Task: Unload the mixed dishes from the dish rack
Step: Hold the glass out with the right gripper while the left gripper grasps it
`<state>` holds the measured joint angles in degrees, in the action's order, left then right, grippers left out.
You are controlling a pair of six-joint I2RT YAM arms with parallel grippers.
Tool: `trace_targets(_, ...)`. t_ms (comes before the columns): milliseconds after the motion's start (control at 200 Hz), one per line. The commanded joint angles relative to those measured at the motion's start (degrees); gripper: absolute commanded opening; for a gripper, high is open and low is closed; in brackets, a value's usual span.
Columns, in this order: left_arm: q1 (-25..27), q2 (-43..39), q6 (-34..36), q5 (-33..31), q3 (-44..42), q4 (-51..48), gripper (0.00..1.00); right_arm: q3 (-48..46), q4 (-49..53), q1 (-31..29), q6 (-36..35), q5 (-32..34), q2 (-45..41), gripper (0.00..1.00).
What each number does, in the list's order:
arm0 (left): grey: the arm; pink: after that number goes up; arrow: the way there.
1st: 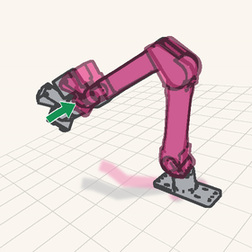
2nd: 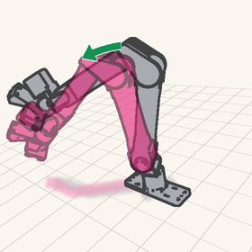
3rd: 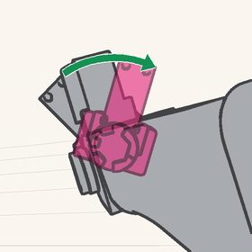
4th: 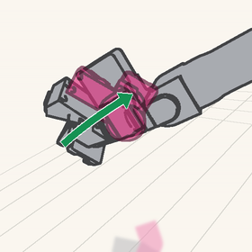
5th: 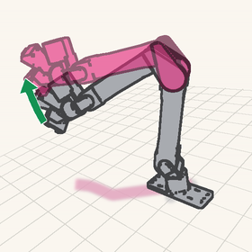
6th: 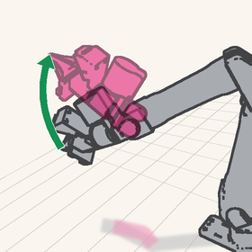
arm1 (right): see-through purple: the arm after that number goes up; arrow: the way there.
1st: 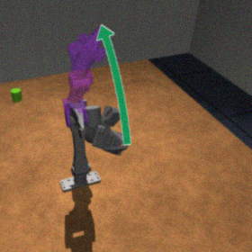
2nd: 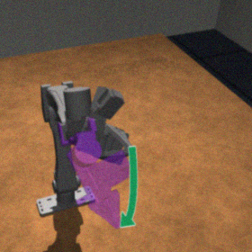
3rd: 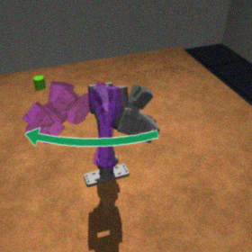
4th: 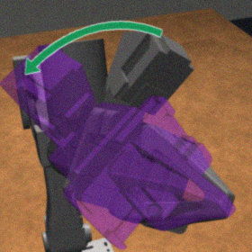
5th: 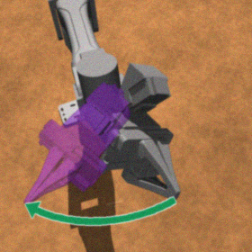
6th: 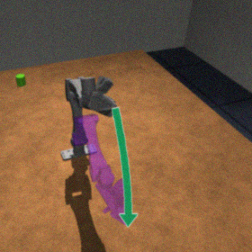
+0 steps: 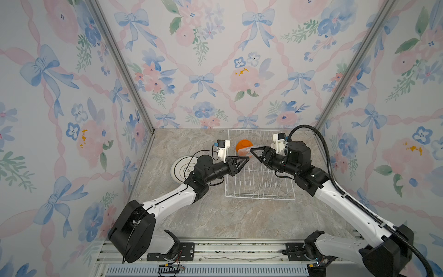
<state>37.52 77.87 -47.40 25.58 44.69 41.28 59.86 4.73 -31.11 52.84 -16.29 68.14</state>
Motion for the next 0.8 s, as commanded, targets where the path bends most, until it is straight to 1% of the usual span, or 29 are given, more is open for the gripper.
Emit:
trace_targets(0, 0.54, 0.26, 0.09, 1.49, 1.37, 3.64, 0.32, -0.27, -2.73, -0.7, 0.69, -2.93, 1.02, 0.54)
trace_targets(70, 0.54, 0.11, 0.14, 1.4, 1.48, 3.63, 0.31, -0.29, -2.84, -0.7, 0.7, -3.17, 1.27, 0.54)
trace_targets(175, 0.54, 0.07, 0.03, 0.97, 1.33, 3.64, 0.25, -0.27, -2.76, -0.7, 0.84, -3.33, 1.4, 0.54)
trace_targets(195, 0.55, 0.09, 0.05, 0.96, 1.33, 3.64, 0.23, -0.4, -2.84, -0.7, 0.86, -3.37, 1.42, 0.54)
trace_targets(255, 0.53, 0.07, 0.06, 0.67, 1.29, 3.61, 0.11, -0.48, -2.92, -0.72, 1.09, -3.56, 1.53, 0.54)
trace_targets(300, 0.56, 0.06, 0.04, -0.19, 1.06, 3.55, 0.0, -0.61, -3.03, -0.73, 1.13, -3.6, 1.51, 0.54)
trace_targets(380, 0.45, -0.24, -0.57, -2.39, 0.27, 3.53, 0.0, -0.9, -3.17, -0.7, 1.3, -3.56, 1.5, 0.54)
trace_targets(605, 0.46, -1.26, 0.83, -4.4, -0.63, 2.85, 0.0, -1.18, -2.71, -0.7, 1.03, -3.06, 0.71, 0.55)
trace_targets(655, 0.46, -1.77, 1.64, -5.61, -0.49, 1.08, 0.0, -1.19, -2.27, -0.75, 0.65, -2.62, 0.57, 0.58)
trace_targets(720, 0.45, -2.48, 3.35, -7.07, -0.08, -1.66, 0.0, -1.1, -1.48, -0.7, 0.19, -1.79, 0.25, 0.65)
trace_targets(795, 0.44, -3.47, 4.92, -9.12, 0.25, -5.01, 0.0, -1.08, -0.64, -0.7, -0.21, -1.19, -0.05, 0.68)
